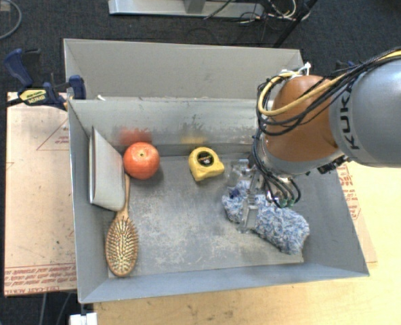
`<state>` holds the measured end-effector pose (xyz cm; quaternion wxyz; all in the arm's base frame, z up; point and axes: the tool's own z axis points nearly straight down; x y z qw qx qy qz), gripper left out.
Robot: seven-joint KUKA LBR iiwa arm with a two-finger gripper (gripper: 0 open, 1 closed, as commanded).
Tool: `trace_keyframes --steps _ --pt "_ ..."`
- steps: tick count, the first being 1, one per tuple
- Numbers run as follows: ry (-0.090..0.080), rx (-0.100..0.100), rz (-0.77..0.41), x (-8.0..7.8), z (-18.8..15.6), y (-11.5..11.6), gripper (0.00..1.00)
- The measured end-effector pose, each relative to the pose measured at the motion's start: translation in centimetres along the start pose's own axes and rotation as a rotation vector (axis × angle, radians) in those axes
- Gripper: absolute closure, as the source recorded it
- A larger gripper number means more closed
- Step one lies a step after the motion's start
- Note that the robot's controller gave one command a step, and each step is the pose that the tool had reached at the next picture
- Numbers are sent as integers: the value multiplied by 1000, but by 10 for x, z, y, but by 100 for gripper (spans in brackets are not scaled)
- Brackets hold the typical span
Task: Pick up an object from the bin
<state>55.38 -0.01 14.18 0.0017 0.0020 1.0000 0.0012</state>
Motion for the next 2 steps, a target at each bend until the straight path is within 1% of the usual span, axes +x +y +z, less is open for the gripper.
trace_keyframes --steps 1,2 --pt "-11 2 -244 -3 57 -5 0" --pt "1 -4 -174 -18 75 -34 0"
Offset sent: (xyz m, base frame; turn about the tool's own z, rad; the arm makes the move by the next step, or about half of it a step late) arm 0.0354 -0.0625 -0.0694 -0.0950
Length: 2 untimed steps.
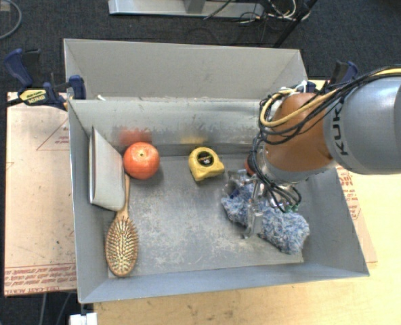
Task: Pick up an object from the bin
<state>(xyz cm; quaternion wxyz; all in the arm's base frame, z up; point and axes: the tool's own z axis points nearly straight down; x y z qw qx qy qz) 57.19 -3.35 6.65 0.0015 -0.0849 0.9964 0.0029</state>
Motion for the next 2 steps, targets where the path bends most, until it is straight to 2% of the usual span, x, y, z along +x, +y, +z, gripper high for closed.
trace_keyframes --steps 1,2 --pt "-15 5 -259 -39 -14 -27 100" --pt "-14 4 -259 -39 -14 -28 100"
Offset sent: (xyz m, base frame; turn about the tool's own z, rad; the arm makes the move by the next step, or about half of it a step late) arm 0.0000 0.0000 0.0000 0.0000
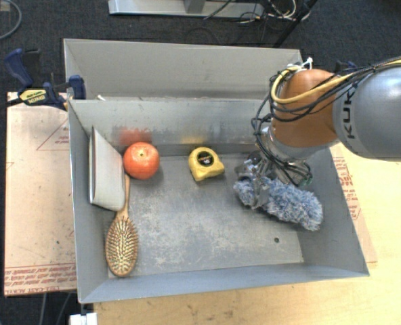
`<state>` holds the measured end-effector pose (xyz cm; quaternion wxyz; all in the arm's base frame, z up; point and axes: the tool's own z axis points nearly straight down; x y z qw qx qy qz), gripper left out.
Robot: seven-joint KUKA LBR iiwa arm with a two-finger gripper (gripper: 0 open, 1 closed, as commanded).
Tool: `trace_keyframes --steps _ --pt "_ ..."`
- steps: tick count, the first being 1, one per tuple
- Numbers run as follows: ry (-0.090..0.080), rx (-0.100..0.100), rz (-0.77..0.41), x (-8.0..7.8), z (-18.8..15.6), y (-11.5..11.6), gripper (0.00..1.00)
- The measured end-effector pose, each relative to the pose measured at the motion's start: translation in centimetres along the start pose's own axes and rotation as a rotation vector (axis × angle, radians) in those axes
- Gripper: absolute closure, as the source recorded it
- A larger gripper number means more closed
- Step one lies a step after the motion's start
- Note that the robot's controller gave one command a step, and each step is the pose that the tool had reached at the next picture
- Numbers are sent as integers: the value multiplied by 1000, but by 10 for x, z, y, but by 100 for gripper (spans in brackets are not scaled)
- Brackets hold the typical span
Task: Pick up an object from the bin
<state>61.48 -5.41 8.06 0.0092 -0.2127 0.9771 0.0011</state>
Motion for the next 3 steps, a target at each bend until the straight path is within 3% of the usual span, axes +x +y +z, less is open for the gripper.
trace_keyframes --steps 1,2,3 --pt "-4 0 29 -7 -54 -9 100" --pt "-4 0 30 -7 -54 -9 100" --pt "-16 6 -15 -15 -232 5 100"
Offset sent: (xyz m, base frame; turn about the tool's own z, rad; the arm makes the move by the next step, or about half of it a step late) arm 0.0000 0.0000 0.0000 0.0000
